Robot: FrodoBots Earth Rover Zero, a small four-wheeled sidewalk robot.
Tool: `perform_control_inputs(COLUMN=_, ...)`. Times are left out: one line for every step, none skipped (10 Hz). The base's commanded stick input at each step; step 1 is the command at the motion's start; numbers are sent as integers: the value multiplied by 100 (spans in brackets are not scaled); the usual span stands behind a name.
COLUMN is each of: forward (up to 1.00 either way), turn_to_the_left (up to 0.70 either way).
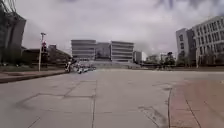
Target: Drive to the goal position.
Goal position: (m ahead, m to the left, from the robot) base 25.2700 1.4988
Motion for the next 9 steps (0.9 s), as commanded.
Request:
perform_control_inputs(forward=100, turn_to_the_left=0)
perform_control_inputs(forward=100, turn_to_the_left=0)
perform_control_inputs(forward=100, turn_to_the_left=0)
perform_control_inputs(forward=100, turn_to_the_left=0)
perform_control_inputs(forward=100, turn_to_the_left=0)
perform_control_inputs(forward=100, turn_to_the_left=0)
perform_control_inputs(forward=100, turn_to_the_left=0)
perform_control_inputs(forward=100, turn_to_the_left=0)
perform_control_inputs(forward=100, turn_to_the_left=0)
